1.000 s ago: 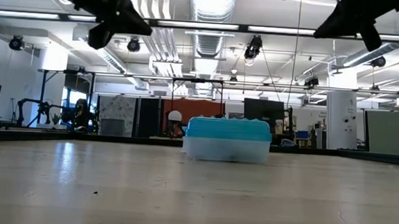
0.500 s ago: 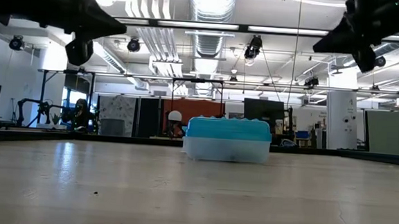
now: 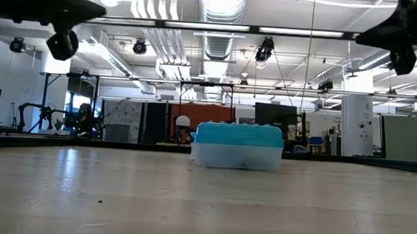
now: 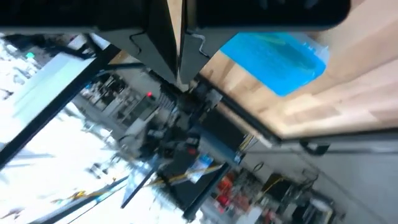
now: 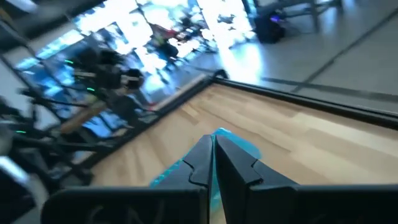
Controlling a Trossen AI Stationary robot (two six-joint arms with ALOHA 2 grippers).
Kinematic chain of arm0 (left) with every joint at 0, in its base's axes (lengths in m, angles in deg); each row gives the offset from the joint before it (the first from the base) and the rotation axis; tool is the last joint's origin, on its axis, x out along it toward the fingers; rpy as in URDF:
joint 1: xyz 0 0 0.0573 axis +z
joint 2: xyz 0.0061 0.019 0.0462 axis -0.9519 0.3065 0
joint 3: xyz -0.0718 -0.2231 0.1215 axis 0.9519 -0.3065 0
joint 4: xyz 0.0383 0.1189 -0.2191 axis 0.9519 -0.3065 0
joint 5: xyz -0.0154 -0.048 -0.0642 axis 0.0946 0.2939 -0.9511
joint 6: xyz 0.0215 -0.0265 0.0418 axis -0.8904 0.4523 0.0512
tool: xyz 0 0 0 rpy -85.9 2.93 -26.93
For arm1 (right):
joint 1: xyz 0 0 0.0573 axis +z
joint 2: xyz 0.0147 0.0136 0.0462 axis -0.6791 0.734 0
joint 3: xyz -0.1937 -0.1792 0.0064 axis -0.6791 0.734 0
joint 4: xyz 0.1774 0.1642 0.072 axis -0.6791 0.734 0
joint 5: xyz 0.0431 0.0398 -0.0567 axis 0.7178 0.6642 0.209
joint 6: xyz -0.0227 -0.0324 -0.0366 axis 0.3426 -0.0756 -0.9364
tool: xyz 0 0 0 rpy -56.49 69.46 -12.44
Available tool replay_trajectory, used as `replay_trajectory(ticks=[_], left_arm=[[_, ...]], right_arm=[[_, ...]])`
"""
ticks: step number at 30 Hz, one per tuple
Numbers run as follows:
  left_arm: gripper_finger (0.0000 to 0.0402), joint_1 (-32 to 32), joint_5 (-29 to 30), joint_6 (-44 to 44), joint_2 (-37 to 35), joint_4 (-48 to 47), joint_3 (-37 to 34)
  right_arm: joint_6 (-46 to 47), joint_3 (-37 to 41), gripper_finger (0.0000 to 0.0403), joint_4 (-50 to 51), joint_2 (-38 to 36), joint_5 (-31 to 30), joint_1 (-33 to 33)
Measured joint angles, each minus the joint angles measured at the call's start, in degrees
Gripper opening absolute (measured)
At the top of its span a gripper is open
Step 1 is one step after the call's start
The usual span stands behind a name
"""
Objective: Pick & place school supplies into a supply box
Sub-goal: Return to Home Position
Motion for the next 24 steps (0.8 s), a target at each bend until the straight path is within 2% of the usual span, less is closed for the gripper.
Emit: replay_trajectory(ticks=[3, 7, 13, 20, 24], left_arm=[[0.0002, 0.0, 1.7, -1.4, -3.7, -3.1, 0.1], [0.0002, 0.1, 4.6, -4.5, -7.1, -5.1, -0.7], [0.0002, 0.1, 5.4, -2.7, -11.6, -7.1, -4.5], [0.0002, 0.1, 5.0, -0.8, -9.8, -8.8, -9.5], [0.0002, 0.1, 4.3, -1.2, -7.5, -5.8, -11.1]], right_arm=[[0.0, 3.9, 0.0011, -4.1, -4.5, 3.0, 0.0], [0.0, 9.6, 0.0011, -11.9, -4.2, 7.3, 0.0], [1.0, 16.3, 0.0011, -20.3, -4.7, 7.7, 0.0], [1.1, 19.8, 0.0011, -18.9, -2.8, 7.7, 0.0], [1.0, 19.6, 0.0011, -19.0, -0.8, 7.6, 0.0]])
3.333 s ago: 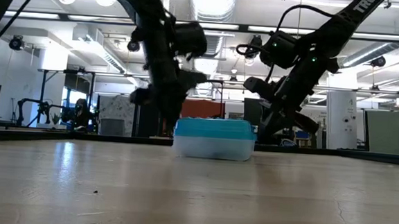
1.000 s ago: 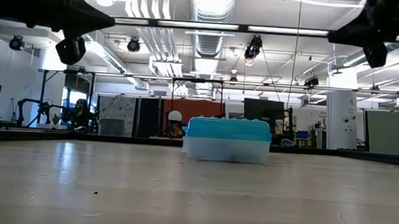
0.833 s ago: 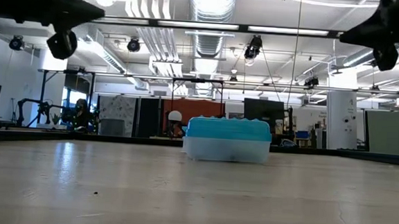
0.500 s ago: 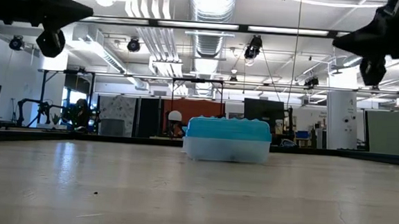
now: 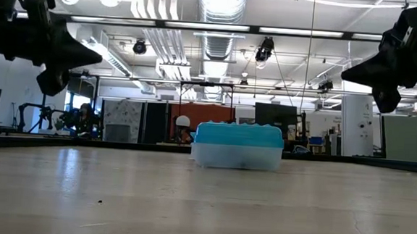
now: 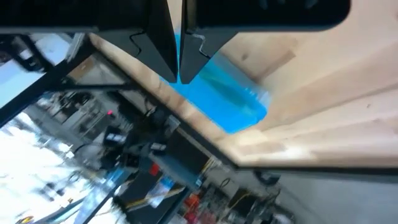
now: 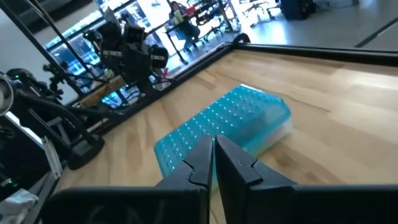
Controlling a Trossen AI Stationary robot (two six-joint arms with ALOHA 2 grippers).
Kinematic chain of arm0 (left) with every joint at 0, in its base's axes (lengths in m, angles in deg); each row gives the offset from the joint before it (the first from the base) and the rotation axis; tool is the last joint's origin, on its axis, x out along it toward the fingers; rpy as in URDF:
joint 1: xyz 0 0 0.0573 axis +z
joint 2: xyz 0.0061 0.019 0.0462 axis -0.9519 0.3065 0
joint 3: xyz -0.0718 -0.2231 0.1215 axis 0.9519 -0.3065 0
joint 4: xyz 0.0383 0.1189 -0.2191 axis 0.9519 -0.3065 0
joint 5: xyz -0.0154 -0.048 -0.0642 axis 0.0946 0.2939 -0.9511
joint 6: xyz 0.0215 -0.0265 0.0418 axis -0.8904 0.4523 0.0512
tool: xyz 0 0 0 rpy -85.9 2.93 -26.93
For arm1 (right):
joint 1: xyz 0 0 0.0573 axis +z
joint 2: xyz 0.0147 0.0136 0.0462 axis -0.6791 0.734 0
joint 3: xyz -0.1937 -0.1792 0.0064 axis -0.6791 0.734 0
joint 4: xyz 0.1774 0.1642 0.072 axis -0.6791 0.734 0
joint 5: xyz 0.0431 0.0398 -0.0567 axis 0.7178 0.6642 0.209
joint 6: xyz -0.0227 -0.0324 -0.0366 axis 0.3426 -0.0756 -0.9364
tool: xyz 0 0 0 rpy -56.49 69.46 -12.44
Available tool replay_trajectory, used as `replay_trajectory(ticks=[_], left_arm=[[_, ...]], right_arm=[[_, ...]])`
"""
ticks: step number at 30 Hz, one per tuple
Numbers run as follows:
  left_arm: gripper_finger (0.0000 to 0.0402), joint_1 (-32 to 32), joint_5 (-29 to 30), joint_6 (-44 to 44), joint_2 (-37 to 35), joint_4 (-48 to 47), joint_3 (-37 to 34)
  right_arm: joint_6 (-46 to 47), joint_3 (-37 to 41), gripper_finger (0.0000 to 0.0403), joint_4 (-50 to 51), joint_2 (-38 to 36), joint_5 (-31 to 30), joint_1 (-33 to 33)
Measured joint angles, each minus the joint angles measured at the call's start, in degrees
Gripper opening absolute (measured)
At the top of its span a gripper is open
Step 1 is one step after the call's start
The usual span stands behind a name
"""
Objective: Pick & place school supplies into a supply box
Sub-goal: Return to Home Position
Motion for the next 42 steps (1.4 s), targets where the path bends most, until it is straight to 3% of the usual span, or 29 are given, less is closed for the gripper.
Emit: replay_trajectory(ticks=[10, 20, 25, 42], left_arm=[[0.0002, 0.0, -0.7, -0.1, 2.5, 2.0, -0.8], [0.0002, 0.0, -0.9, -0.1, -4.2, 2.7, -1.0], [0.0002, -0.1, -0.6, -0.1, -4.2, 7.8, -3.1], [0.0002, -0.8, -0.2, -2.0, -4.2, 8.3, -3.1]], right_arm=[[0.0, 1.5, 0.0011, -5.2, 0.2, 0.0, -1.2], [0.0, 3.1, 0.0011, -9.9, 0.8, 0.0, -8.0], [0.0, 3.1, 0.0011, -10.0, 0.8, -0.1, -8.2], [0.0, 3.1, 0.0011, -9.9, 0.8, -0.1, -8.2]])
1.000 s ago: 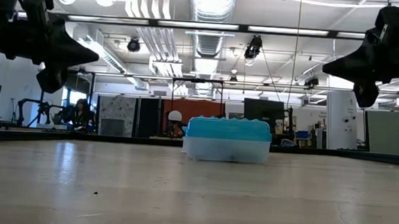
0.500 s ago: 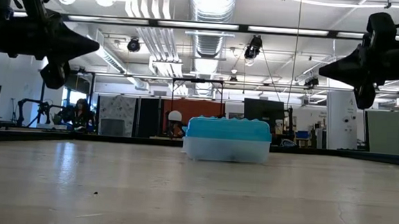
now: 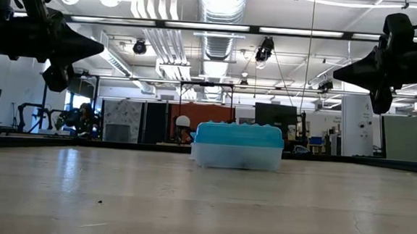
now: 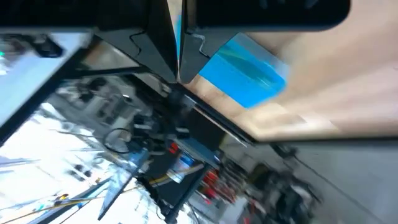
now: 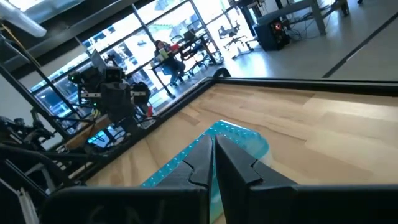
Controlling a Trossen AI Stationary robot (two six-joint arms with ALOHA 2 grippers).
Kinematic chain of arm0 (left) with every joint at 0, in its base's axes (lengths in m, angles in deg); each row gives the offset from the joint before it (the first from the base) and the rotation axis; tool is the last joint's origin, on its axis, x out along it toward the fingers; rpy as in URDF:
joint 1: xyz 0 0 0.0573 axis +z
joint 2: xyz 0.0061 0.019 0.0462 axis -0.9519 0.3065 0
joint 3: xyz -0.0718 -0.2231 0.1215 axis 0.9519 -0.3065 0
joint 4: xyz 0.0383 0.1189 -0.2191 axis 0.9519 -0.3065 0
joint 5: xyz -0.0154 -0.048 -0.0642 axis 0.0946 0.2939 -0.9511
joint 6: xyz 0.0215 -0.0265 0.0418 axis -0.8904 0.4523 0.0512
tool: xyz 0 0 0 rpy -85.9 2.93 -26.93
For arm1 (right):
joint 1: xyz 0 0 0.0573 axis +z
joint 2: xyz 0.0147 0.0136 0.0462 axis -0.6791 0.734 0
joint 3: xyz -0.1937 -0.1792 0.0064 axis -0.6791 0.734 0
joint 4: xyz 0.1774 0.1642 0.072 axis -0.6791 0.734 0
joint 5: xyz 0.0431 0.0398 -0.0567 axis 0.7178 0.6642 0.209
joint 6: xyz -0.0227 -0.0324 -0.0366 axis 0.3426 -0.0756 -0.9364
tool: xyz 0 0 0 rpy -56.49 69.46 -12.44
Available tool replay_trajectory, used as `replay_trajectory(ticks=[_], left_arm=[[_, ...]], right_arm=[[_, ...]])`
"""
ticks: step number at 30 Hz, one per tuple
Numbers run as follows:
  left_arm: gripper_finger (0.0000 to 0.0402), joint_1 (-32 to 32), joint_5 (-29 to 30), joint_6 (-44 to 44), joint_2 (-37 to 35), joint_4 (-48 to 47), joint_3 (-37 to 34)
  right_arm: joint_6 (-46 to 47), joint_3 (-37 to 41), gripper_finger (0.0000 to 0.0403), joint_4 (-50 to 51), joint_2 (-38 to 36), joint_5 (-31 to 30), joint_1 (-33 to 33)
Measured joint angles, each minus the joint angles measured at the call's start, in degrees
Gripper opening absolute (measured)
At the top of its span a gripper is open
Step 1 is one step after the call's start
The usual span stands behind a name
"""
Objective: Pick & place school supplies into a supply box
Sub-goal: Return to Home Position
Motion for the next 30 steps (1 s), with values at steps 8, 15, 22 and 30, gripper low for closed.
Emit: replay_trajectory(ticks=[8, 15, 22, 30], left_arm=[[0.0002, -2.7, 2.3, -39.2, 0.0, -0.3, 0.0], [0.0001, -4.4, 0.6, -32.4, 0.0, -0.8, 0.0], [0.0, -1.4, -8.2, -35.3, 0.0, -2.3, 0.0], [0.0, 1.4, -8.8, -32.9, 0.0, -2.2, -0.1]], right_arm=[[0.0, 0.0, 0.0011, 0.0, 0.0, 0.0, 0.0], [0.0, 0.0, 0.0011, 0.0, 0.0, 0.0, 0.0], [0.0, 0.0, 0.0011, 0.0, 0.0, 0.0, 0.0], [0.0, 0.0, 0.0011, 0.0, 0.0, 0.0, 0.0]])
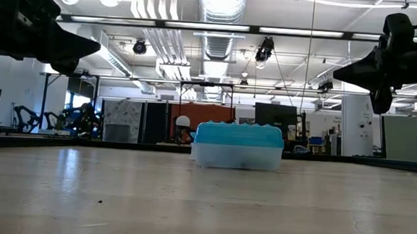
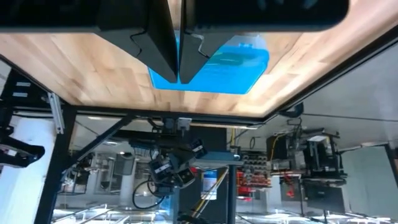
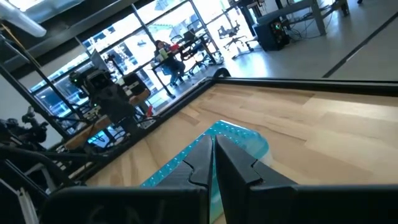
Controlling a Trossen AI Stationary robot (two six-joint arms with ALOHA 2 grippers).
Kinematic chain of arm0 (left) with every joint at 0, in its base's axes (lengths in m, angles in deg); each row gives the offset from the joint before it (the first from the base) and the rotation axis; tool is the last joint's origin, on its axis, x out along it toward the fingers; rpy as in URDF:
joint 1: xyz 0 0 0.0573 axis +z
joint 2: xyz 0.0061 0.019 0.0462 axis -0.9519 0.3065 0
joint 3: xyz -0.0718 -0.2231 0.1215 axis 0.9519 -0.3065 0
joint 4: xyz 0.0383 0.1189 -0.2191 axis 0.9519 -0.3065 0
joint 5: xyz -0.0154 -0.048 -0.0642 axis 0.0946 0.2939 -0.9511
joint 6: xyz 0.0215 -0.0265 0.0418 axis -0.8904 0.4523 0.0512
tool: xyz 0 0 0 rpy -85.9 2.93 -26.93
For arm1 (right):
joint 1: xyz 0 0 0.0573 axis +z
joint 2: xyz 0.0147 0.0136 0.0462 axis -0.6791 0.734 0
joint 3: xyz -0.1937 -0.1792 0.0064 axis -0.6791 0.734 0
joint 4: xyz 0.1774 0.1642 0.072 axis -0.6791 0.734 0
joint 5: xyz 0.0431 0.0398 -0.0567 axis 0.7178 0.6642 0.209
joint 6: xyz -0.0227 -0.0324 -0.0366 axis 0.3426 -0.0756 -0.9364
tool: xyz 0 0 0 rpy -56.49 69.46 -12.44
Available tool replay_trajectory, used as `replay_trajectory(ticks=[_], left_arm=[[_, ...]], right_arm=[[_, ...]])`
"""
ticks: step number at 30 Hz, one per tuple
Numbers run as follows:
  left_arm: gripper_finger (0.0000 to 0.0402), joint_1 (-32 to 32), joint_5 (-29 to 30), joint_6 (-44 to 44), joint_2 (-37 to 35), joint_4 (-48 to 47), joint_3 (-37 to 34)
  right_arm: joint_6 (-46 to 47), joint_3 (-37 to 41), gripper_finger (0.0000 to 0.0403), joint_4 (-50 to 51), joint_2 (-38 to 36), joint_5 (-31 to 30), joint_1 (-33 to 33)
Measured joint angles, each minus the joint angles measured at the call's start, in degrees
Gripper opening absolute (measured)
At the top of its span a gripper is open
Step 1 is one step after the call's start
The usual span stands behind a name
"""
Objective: Pick & place school supplies into a supply box
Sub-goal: Return to Home Position
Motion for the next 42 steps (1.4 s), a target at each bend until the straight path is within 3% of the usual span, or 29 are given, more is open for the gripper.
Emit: replay_trajectory(ticks=[30, 33, 35, 40, 42], left_arm=[[0.0, -0.1, -0.6, 0.3, 0.3, 1.3, 0.0], [0.0, -0.1, -0.6, 0.3, 0.3, 1.3, 0.0], [0.0, -0.1, -0.4, 0.3, 0.3, 1.3, 0.0], [0.0, -0.1, -0.4, 0.3, 0.5, 1.3, 0.0], [0.0, -0.1, -0.4, 0.3, 0.5, 1.3, 0.0]], right_arm=[[-0.1, 0.0, 0.0011, 0.0, 0.0, 0.0, 0.0], [-5.1, 0.0, 0.0011, -0.2, -0.5, 1.0, 0.0], [-7.5, 0.1, 0.0011, -1.1, -1.5, 5.3, 0.0], [-23.2, 0.5, 0.0011, -3.8, -4.7, 29.0, 0.1], [-28.4, 0.6, 0.0011, -3.7, -4.7, 34.3, 0.1]])
